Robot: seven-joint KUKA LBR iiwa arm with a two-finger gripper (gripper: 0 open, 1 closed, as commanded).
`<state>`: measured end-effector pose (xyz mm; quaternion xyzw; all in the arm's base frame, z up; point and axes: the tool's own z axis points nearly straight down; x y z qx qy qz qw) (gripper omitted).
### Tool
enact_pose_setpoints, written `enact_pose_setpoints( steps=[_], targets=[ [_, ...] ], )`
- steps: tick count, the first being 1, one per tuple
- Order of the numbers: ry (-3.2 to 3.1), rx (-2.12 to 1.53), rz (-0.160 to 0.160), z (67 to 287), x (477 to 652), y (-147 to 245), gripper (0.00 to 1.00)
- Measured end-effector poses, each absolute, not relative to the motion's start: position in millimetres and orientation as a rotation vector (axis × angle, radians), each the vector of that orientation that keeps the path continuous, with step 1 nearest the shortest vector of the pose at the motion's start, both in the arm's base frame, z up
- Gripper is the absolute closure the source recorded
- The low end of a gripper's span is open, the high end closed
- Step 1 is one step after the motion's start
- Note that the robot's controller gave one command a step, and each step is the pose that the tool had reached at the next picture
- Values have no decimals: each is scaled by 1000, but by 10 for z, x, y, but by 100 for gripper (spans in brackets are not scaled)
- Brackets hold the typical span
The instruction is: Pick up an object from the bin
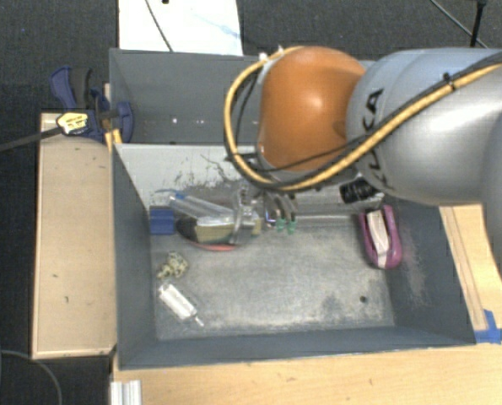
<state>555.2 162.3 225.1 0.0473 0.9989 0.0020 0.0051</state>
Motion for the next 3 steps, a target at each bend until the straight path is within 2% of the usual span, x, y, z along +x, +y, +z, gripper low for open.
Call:
enact_pose_setpoints(
  steps=[1, 2, 3],
  targets=[
    [3136, 150, 2, 2204, 5536, 1617, 0],
    [3121, 141, 9, 819, 5700, 1489, 0],
    [3140, 141, 6, 881, 5673, 1507, 100]
  ],
)
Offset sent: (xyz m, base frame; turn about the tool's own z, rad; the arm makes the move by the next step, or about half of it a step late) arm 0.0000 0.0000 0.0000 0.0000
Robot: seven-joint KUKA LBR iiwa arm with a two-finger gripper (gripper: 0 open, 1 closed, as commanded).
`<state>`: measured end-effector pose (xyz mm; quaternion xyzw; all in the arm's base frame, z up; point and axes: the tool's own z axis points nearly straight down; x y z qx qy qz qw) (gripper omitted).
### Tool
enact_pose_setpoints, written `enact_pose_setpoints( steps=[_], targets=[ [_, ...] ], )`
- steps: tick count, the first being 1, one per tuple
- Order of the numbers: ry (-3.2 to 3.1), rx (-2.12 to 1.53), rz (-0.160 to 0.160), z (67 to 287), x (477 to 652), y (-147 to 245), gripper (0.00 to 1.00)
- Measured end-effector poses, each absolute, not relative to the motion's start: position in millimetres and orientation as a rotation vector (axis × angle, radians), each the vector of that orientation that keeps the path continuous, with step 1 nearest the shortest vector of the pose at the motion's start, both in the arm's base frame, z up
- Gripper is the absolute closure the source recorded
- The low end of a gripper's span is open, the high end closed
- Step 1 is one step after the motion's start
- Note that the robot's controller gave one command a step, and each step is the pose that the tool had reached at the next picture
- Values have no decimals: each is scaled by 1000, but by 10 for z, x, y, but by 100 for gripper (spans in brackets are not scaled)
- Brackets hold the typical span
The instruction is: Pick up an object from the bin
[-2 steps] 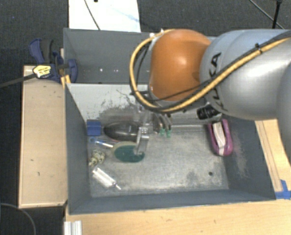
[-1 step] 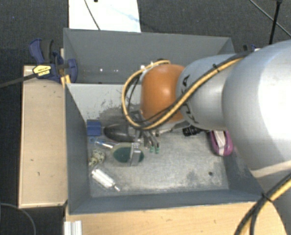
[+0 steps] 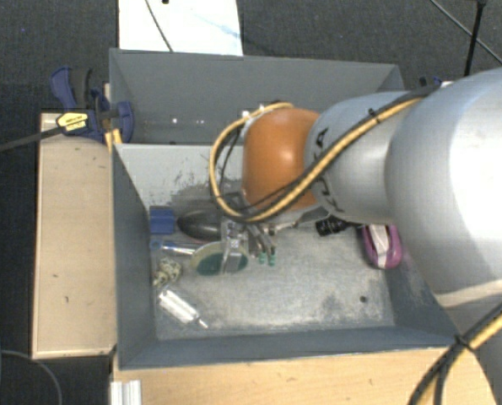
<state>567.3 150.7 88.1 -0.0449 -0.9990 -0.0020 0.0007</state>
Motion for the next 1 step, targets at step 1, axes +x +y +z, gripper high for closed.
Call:
enact_pose_setpoints(
  steps=[1],
  targets=[
    [-3140, -285, -7, 3296, 5796, 1631, 100]
  ],
)
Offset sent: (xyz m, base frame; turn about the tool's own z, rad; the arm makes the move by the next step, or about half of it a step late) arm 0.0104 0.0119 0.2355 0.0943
